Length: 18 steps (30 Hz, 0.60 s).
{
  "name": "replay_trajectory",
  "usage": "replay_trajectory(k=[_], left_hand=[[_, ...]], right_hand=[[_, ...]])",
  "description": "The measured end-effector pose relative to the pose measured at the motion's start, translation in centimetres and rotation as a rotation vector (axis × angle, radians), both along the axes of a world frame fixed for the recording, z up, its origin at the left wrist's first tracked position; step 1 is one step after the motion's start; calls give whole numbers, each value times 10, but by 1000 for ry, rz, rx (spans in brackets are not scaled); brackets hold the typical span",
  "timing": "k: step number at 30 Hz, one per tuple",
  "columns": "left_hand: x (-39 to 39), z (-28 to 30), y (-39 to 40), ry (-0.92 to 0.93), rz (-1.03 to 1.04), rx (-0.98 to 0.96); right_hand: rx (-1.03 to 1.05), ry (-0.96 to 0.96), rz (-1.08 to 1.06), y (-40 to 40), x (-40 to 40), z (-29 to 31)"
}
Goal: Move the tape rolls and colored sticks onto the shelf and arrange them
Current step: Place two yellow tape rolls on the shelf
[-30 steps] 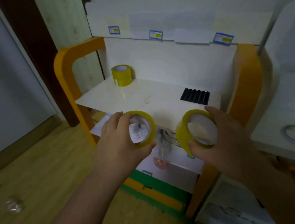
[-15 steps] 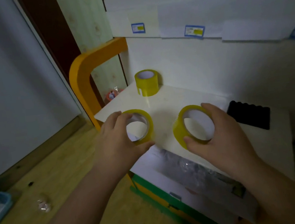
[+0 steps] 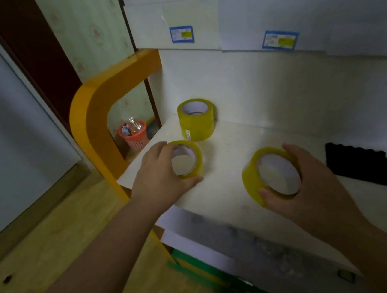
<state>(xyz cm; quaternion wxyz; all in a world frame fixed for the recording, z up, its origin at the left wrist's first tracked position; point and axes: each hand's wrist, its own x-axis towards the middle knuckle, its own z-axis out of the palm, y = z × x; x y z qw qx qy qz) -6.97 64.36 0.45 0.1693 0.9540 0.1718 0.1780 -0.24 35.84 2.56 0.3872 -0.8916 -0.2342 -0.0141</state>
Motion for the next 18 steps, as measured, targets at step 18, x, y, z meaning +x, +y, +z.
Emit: replay_trajectory(k=[18], left_hand=[[71,-39,63,95,-298,-199]], right_hand=[[-149,-119,-174,103,-3,16]])
